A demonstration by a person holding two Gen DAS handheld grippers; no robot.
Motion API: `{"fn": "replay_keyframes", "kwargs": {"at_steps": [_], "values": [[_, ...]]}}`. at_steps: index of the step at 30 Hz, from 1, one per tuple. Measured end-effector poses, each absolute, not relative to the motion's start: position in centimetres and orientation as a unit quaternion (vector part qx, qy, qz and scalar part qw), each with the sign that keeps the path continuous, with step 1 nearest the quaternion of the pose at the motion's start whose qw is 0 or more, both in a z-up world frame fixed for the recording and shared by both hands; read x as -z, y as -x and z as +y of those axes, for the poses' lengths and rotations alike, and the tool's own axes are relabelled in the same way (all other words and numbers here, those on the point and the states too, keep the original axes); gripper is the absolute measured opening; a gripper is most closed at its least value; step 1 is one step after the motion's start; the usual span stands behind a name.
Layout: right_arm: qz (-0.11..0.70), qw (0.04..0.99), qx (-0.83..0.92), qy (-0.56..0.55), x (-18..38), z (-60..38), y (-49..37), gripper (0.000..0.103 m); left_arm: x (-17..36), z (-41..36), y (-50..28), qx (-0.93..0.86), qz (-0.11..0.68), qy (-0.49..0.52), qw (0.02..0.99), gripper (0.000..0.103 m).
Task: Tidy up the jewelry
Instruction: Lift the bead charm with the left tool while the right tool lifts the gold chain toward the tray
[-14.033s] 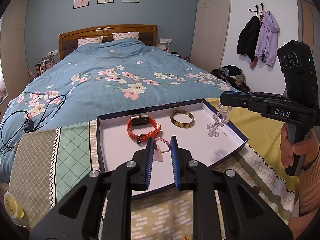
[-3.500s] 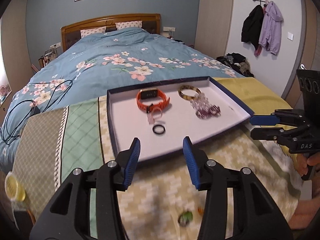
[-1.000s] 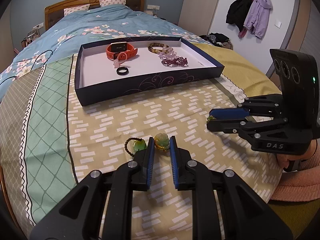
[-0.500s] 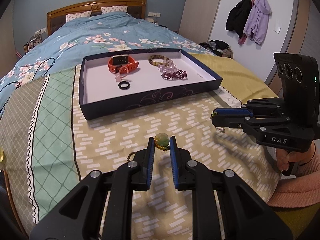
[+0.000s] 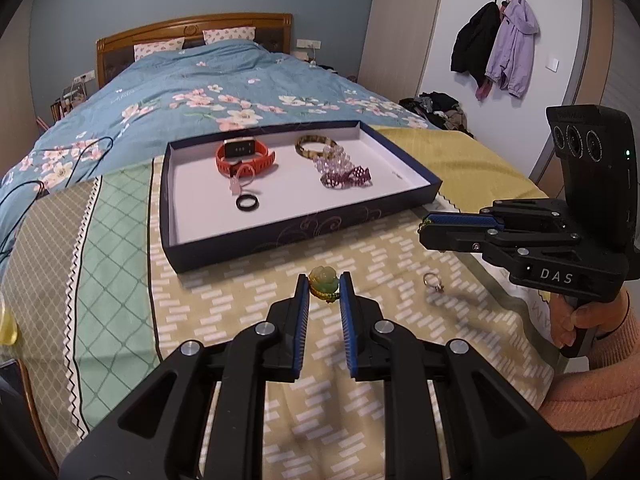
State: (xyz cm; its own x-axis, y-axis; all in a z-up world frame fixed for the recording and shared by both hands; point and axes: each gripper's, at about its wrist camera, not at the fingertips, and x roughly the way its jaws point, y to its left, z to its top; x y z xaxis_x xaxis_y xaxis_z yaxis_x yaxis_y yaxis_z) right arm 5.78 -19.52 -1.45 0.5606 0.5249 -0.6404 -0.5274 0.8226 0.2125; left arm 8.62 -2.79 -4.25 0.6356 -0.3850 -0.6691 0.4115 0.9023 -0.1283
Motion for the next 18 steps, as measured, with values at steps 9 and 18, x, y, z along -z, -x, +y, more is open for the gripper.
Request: {"fn": "replay_keyframes", "kwargs": {"at_steps": [9, 18], "values": [[0.352, 0.888, -0.297, -0.002, 0.9, -19.8, -6.3, 0.009, 3.4, -3.2, -9.1, 0.219, 0.353, -0.023, 0.909, 0.016], [0.345, 0.891, -0.295, -0.003, 0.6, -19.9, -6.7, 0.009, 3.0, -3.2, -9.4, 0.214, 0.345, -0.023, 0.914, 0.016]]}}
